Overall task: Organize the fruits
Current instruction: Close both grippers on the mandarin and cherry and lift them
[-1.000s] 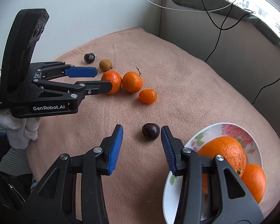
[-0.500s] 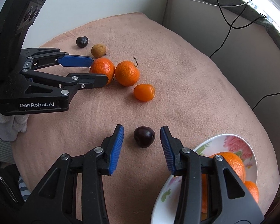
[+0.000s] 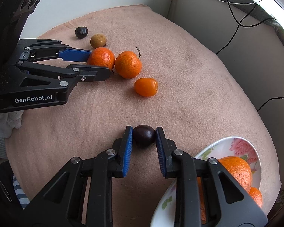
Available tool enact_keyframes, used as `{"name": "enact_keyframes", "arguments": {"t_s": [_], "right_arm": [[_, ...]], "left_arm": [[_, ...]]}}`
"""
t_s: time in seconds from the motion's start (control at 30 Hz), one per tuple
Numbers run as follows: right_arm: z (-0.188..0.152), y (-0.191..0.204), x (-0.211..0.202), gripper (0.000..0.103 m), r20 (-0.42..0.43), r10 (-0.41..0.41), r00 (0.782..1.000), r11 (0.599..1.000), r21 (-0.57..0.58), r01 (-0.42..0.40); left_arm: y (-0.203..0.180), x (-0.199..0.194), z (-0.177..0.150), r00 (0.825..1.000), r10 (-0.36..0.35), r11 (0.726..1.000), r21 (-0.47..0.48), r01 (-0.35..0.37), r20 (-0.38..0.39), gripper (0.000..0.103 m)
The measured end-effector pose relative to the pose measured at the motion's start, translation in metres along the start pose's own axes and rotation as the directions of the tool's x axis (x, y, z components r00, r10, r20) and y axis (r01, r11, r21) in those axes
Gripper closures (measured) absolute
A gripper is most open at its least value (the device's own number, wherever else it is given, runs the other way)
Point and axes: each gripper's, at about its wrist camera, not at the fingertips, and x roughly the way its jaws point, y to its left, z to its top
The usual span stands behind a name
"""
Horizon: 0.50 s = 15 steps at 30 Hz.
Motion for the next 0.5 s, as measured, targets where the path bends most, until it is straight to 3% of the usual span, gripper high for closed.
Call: {"name": "enact_keyframes", "arguments": {"t_s": [0.5], "right_arm": [[-0.012, -0.007, -0.033, 0.078, 0.098, 0.041, 0.994, 0.995, 0.088, -0.05]], "left_arm": [[0.002, -0.018, -0.007, 0.999, -0.014, 1.0, -0.018, 0.015, 0.031, 0.065]]}}
